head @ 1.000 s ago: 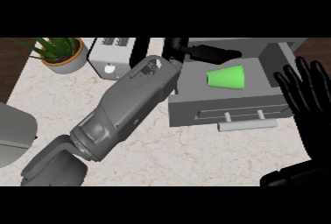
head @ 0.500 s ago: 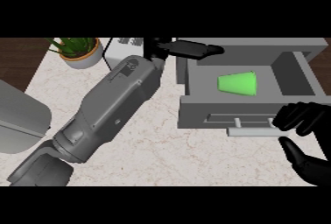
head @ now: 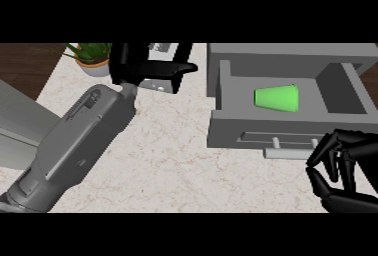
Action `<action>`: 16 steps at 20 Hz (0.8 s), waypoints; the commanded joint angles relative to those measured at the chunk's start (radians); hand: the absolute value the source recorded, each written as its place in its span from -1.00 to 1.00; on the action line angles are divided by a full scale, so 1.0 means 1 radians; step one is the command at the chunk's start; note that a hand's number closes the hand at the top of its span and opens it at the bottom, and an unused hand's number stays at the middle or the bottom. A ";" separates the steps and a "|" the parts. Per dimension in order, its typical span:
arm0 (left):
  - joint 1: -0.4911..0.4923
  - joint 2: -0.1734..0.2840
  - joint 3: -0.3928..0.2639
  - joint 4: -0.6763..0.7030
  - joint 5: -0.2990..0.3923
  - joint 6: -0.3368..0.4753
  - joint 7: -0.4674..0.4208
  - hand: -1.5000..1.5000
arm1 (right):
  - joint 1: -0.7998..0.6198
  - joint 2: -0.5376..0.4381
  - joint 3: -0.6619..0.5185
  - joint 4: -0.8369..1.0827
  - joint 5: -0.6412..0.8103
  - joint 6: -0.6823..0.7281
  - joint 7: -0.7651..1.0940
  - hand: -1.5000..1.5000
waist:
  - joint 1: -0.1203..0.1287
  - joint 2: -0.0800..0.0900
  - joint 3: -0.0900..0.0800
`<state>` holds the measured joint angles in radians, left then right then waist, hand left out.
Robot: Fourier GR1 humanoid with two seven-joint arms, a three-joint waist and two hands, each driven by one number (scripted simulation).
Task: Pick up the cup, place it into the drawer and close the drawer
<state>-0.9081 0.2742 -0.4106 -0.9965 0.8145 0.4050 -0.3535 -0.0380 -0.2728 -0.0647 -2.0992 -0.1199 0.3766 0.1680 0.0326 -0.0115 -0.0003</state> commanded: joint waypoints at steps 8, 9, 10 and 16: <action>0.394 0.231 0.082 -0.401 0.025 -0.075 0.069 -1.00 | -0.011 0.019 0.143 0.150 0.341 -0.035 -0.121 1.00 | -0.007 0.009 0.001; 0.402 0.204 0.086 -0.388 0.032 -0.082 0.057 -1.00 | -0.010 -0.026 0.127 0.121 0.366 -0.018 -0.145 1.00 | -0.016 0.010 0.000; 0.463 0.201 0.064 -0.416 0.016 -0.082 0.020 -1.00 | -0.015 -0.046 0.162 0.130 0.412 -0.005 -0.166 1.00 | -0.005 0.009 0.000; 0.570 0.265 0.123 -0.466 0.039 -0.167 0.019 -1.00 | -0.083 -0.082 0.275 0.291 0.684 -0.074 -0.232 1.00 | -0.009 0.012 0.000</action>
<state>-0.4090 0.5065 -0.3208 -1.4318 0.8432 0.2878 -0.3300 -0.0805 -0.3391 0.1471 -1.8957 0.4298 0.3253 -0.0307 0.0296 -0.0016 0.0000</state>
